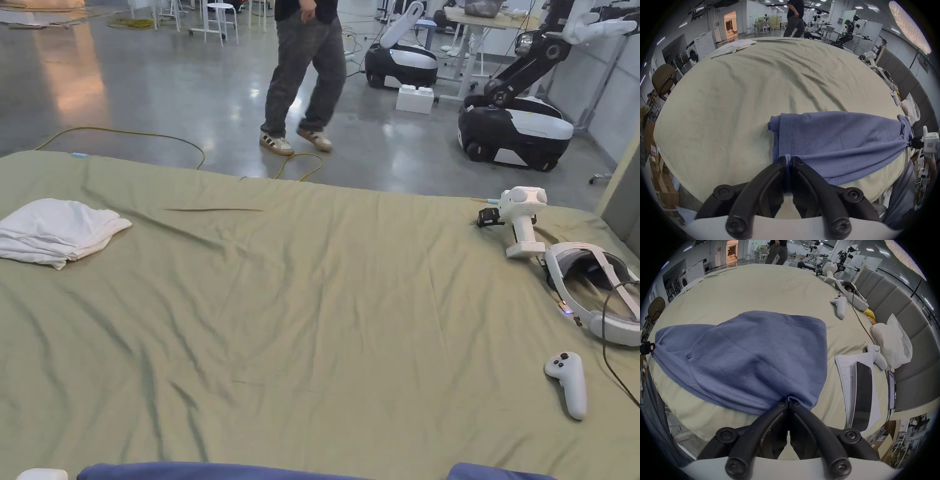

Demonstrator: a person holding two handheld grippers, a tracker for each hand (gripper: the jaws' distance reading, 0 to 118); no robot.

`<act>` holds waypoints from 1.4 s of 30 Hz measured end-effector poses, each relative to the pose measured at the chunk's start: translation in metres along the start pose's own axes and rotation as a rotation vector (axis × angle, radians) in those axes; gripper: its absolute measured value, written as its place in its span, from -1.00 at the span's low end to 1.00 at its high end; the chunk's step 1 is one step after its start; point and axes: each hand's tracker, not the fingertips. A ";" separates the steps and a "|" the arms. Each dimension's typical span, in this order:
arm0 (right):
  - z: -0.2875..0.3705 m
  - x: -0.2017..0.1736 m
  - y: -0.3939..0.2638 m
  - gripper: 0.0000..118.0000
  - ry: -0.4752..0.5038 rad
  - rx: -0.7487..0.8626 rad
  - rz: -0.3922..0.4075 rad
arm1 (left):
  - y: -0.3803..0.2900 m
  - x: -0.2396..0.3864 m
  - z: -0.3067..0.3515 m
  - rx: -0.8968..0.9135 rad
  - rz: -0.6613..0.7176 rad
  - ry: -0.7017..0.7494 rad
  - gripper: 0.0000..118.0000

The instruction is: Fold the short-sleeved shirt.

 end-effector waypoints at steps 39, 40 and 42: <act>0.163 -0.093 0.136 -1.00 -0.032 1.091 -0.271 | 0.117 0.115 0.141 0.890 -0.056 0.067 -1.00; 0.163 -0.093 0.136 -1.00 -0.033 1.087 -0.263 | 0.117 0.107 0.139 0.834 -0.040 0.044 -1.00; 0.159 -0.093 0.136 -1.00 -0.019 1.074 -0.245 | 0.114 0.085 0.132 0.756 -0.010 0.017 -1.00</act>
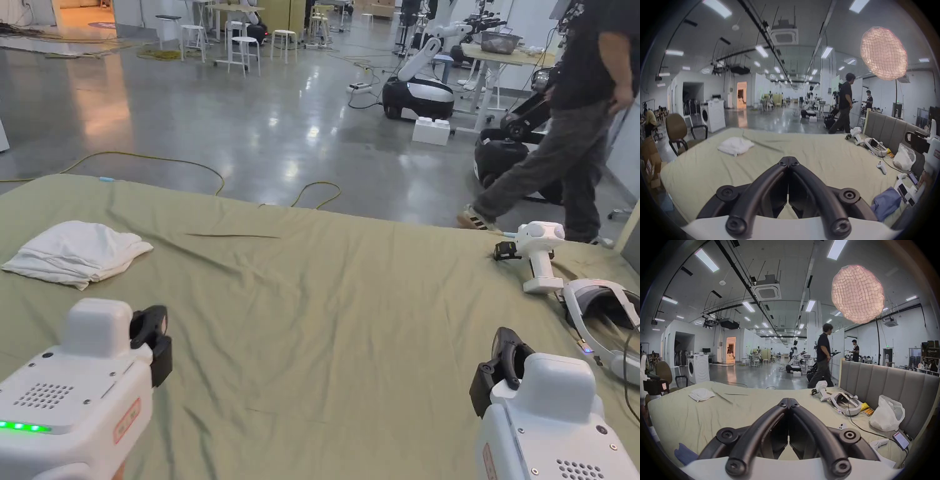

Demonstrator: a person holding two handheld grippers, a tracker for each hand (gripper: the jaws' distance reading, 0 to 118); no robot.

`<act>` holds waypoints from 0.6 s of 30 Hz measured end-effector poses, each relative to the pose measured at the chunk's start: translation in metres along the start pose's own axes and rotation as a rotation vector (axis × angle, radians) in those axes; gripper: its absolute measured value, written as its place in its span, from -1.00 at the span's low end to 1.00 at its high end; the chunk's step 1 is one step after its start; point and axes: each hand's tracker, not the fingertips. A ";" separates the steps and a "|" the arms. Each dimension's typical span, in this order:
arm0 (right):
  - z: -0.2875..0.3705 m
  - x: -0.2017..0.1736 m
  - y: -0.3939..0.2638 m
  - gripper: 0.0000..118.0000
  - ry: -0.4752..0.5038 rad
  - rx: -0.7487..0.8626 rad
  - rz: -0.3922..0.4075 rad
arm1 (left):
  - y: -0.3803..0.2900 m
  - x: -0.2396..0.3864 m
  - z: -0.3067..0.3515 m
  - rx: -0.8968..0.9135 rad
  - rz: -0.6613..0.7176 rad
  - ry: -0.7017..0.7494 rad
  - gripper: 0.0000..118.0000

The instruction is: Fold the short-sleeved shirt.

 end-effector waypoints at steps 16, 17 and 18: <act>-0.013 -0.008 -0.030 -1.00 0.072 -0.157 0.026 | -0.130 -0.165 -0.029 -0.689 0.422 -0.212 -0.35; -0.014 -0.008 -0.031 -1.00 0.072 -0.162 0.029 | -0.137 -0.168 -0.031 -0.709 0.441 -0.210 -0.07; -0.014 -0.009 -0.031 -1.00 0.074 -0.169 0.031 | -0.147 -0.171 -0.034 -0.738 0.467 -0.206 0.09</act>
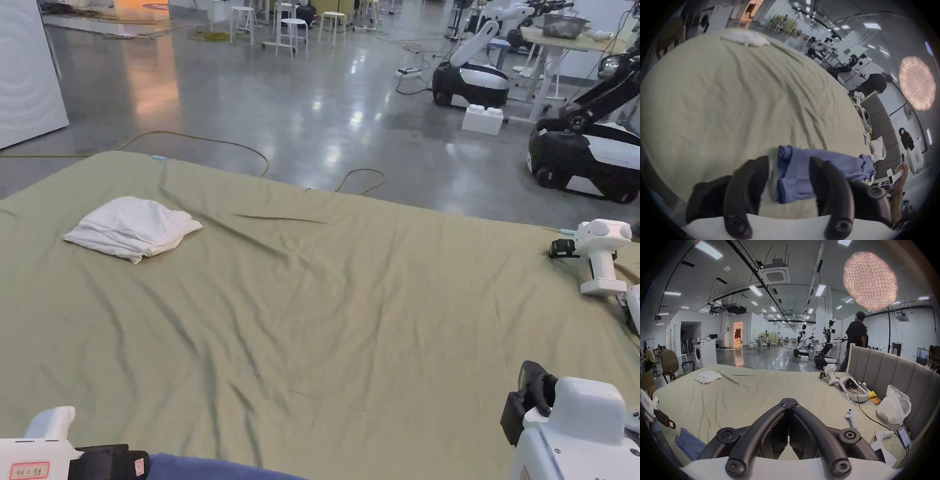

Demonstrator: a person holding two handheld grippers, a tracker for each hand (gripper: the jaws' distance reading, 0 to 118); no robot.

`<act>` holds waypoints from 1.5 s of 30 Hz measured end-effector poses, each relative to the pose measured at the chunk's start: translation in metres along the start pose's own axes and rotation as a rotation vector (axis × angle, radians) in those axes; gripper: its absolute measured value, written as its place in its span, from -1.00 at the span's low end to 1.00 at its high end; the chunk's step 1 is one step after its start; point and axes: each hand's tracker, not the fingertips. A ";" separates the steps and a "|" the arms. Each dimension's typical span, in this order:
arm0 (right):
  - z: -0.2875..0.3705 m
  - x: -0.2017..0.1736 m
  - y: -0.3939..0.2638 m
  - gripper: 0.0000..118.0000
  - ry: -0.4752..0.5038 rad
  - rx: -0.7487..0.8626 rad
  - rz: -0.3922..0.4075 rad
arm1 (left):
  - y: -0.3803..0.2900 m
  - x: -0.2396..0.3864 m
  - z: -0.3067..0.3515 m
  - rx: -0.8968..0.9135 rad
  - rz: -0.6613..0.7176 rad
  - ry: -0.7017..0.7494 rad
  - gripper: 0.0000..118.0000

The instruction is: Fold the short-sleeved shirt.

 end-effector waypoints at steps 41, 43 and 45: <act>-0.007 0.015 -0.015 -1.00 0.012 -0.123 -0.063 | 0.020 0.028 0.009 0.009 -0.017 -0.164 -0.84; -0.007 0.018 -0.014 -1.00 0.012 -0.119 -0.066 | 0.032 0.018 0.025 0.042 -0.001 -0.107 -0.84; -0.005 0.019 -0.012 -1.00 0.014 -0.109 -0.064 | 0.040 0.014 0.044 0.061 0.002 -0.037 -0.84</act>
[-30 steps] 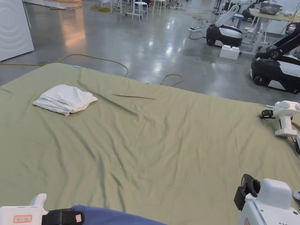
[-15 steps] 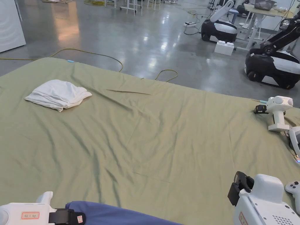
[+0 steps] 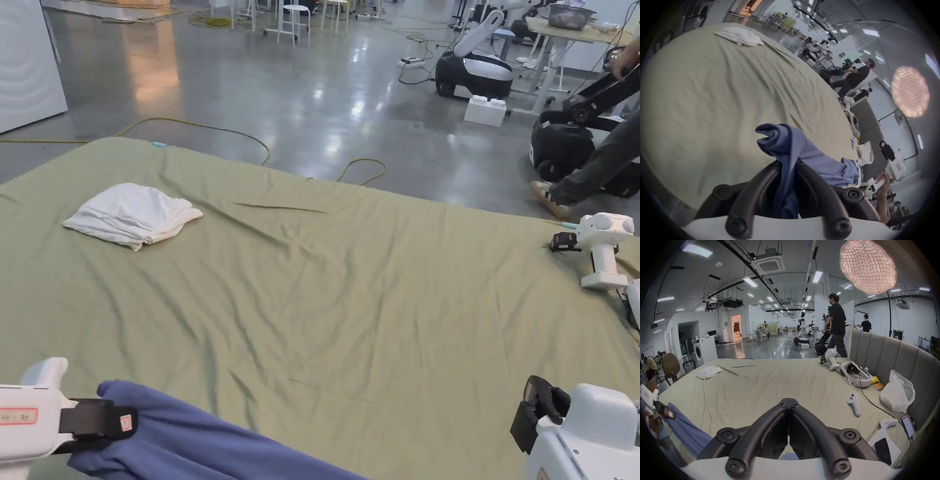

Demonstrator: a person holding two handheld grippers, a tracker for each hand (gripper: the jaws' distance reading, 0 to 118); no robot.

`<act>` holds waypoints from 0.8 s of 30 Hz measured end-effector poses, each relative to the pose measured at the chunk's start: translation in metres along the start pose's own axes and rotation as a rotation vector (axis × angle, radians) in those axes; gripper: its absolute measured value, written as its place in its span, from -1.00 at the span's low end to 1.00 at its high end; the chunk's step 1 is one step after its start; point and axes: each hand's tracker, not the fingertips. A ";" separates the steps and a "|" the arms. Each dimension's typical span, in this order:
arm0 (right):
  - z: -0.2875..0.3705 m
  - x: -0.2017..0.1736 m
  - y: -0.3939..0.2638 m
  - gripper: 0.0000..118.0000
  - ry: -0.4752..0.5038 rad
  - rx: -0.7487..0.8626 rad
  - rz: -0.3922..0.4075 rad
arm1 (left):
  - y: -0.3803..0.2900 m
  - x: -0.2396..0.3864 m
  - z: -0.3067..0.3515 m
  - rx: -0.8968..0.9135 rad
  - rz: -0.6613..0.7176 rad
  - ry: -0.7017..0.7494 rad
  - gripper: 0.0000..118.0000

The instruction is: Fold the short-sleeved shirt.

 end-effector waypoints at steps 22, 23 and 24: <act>0.017 0.008 -0.006 -1.00 -0.004 0.057 0.038 | -0.050 0.172 -0.063 -0.205 -0.128 -0.090 -0.84; 0.018 0.010 -0.007 -1.00 -0.006 0.053 0.036 | -0.055 0.176 -0.074 -0.226 -0.127 -0.072 -0.84; 0.019 0.012 -0.008 -1.00 -0.008 0.049 0.033 | -0.060 0.180 -0.087 -0.243 -0.128 -0.059 -0.84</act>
